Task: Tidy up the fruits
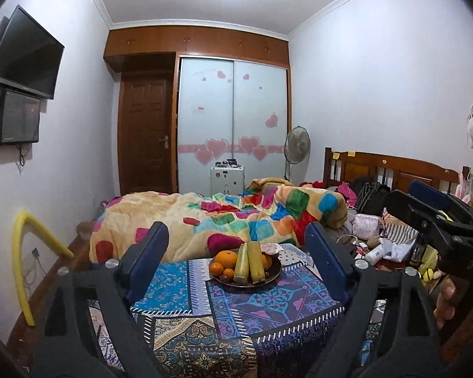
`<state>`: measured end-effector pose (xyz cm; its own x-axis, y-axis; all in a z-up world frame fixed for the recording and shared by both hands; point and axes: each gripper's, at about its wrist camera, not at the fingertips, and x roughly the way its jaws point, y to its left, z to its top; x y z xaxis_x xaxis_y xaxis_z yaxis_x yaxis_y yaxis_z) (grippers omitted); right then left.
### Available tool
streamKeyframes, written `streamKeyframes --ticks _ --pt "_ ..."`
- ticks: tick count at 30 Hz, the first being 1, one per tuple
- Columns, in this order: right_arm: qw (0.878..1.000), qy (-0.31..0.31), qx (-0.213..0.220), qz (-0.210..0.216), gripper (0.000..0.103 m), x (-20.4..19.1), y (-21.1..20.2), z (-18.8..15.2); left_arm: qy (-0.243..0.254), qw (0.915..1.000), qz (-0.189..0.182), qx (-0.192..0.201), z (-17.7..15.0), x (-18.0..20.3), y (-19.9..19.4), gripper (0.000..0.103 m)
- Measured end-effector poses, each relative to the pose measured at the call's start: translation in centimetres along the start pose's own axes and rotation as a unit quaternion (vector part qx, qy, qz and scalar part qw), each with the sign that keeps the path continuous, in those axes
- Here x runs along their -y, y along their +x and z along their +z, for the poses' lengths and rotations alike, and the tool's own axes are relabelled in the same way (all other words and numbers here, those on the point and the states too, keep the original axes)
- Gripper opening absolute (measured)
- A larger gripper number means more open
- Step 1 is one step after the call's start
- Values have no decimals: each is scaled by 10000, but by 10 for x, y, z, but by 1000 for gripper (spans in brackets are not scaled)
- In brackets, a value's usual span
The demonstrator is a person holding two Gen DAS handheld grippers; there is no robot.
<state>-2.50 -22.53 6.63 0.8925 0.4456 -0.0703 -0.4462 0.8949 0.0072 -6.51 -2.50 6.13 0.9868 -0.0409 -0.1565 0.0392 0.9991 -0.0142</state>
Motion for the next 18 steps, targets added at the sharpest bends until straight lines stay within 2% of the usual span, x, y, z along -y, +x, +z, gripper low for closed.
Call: streamKeyframes --ticks 2,5,18 --pt "10000 49 53 -58 103 1 -3 -2 -3 10000 27 18 -1 0 -3 93" --pt "9999 77 52 -99 103 1 -7 -5 -31 10000 78 46 -2 1 -7 102" --pt "9999 80 -37 -103 103 2 -14 -11 -25 9999 128 32 -7 2 -11 103"
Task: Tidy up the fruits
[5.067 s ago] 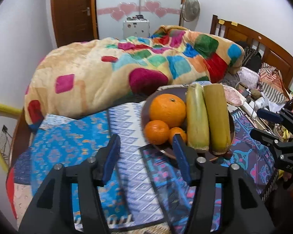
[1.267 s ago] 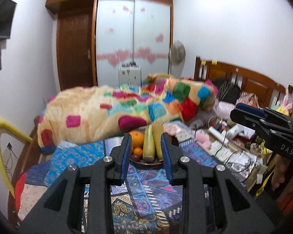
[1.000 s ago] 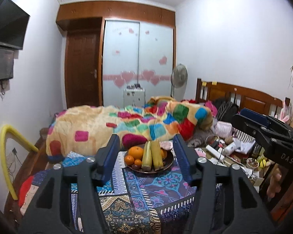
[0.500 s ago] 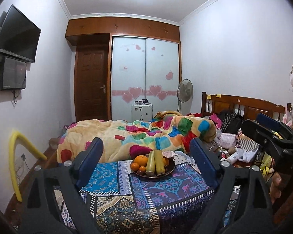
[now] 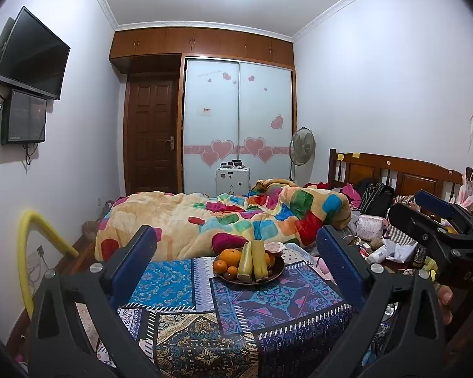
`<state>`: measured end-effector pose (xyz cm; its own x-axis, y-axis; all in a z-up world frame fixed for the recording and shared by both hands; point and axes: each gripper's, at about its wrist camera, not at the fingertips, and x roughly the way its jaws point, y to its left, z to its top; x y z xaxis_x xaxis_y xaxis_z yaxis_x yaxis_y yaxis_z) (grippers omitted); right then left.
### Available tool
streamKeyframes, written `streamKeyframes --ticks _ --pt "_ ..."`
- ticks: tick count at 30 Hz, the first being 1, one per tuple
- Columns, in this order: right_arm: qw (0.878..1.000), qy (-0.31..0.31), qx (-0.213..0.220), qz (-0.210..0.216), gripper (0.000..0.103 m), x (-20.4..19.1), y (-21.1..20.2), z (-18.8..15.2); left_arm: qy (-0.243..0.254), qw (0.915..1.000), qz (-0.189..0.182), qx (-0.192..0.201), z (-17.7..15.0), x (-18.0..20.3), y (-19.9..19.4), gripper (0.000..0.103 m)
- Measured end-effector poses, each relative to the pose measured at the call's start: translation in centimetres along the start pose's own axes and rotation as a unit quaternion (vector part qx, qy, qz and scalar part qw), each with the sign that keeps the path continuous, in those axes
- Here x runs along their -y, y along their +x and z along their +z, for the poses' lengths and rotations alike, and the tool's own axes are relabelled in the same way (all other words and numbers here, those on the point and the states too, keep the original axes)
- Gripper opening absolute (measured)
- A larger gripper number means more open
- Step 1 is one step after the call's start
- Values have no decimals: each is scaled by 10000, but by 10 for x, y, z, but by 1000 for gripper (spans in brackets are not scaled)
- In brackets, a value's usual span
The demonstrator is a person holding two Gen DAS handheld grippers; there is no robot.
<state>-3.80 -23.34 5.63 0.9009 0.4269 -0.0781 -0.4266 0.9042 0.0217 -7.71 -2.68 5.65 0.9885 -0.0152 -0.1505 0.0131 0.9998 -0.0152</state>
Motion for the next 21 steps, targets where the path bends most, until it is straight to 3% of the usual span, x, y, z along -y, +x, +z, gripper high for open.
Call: streamKeyframes --ticks 21 --pt "10000 0 -30 -10 103 2 2 0 -96 9999 -24 -81 -3 -3 6 103"
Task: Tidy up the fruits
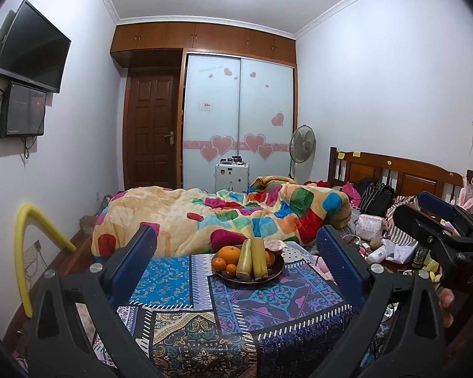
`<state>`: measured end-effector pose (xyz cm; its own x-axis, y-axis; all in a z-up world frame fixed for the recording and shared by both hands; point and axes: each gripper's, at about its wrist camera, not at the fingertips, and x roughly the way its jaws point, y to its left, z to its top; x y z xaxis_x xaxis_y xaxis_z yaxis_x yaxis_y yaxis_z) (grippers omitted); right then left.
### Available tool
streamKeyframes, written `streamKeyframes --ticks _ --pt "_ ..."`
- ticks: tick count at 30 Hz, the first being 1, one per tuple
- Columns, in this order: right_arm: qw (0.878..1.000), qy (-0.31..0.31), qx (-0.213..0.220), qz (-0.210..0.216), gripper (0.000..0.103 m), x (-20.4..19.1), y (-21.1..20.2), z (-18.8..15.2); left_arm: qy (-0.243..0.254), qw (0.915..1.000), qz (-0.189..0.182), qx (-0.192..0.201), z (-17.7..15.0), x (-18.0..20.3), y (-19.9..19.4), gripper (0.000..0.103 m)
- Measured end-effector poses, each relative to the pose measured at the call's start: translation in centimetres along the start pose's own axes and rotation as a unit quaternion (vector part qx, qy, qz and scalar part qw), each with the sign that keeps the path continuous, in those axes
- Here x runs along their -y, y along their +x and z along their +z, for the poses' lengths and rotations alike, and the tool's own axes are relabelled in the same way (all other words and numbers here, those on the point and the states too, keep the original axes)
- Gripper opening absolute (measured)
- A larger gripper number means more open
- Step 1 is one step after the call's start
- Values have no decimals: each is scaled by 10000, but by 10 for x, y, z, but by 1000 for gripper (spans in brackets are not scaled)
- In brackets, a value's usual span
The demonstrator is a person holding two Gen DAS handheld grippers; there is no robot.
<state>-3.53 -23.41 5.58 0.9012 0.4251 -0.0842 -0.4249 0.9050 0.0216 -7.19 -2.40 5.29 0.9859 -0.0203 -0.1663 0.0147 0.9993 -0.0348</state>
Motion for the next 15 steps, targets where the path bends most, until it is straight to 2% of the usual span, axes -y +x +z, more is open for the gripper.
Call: streamKeyframes --ticks 15 --pt "10000 -35 -46 -36 103 3 2 -2 19 10000 -4 -50 -4 5 3 103"
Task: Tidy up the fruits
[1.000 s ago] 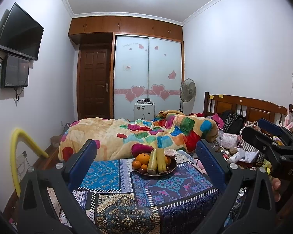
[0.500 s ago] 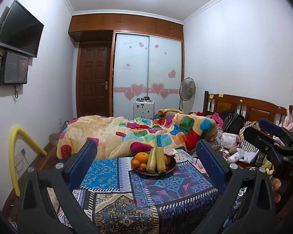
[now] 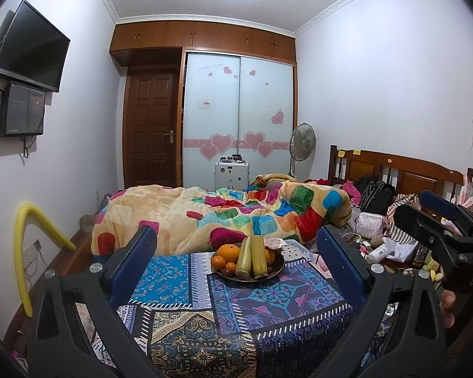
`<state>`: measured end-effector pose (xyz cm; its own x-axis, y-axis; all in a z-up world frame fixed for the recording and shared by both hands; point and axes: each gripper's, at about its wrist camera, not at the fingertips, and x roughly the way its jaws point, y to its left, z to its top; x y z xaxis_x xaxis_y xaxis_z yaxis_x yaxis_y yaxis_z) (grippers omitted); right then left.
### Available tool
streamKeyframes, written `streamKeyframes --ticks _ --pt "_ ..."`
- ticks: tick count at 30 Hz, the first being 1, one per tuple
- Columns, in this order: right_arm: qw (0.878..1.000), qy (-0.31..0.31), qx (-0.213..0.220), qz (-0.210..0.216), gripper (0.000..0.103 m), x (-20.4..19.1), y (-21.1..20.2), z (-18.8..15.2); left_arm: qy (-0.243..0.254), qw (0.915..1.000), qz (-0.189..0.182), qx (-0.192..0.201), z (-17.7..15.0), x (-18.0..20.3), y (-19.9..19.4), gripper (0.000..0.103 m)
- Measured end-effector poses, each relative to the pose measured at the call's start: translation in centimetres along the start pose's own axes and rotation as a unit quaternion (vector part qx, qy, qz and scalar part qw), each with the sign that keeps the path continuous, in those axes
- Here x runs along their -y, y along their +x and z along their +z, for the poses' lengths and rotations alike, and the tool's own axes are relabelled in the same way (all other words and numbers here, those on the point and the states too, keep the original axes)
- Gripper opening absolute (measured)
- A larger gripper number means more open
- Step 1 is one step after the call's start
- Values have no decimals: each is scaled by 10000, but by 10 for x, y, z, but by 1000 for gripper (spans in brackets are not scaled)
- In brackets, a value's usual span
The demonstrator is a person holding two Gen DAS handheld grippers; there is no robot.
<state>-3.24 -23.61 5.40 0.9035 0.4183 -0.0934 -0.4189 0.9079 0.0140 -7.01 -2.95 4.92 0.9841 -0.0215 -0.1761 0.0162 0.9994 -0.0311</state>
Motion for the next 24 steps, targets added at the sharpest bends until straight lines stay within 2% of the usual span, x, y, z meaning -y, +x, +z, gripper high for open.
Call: streamKeyframes --ticks 24 --pt "10000 24 -47 -15 103 -4 1 -4 14 9999 -109 -59 2 0 4 103"
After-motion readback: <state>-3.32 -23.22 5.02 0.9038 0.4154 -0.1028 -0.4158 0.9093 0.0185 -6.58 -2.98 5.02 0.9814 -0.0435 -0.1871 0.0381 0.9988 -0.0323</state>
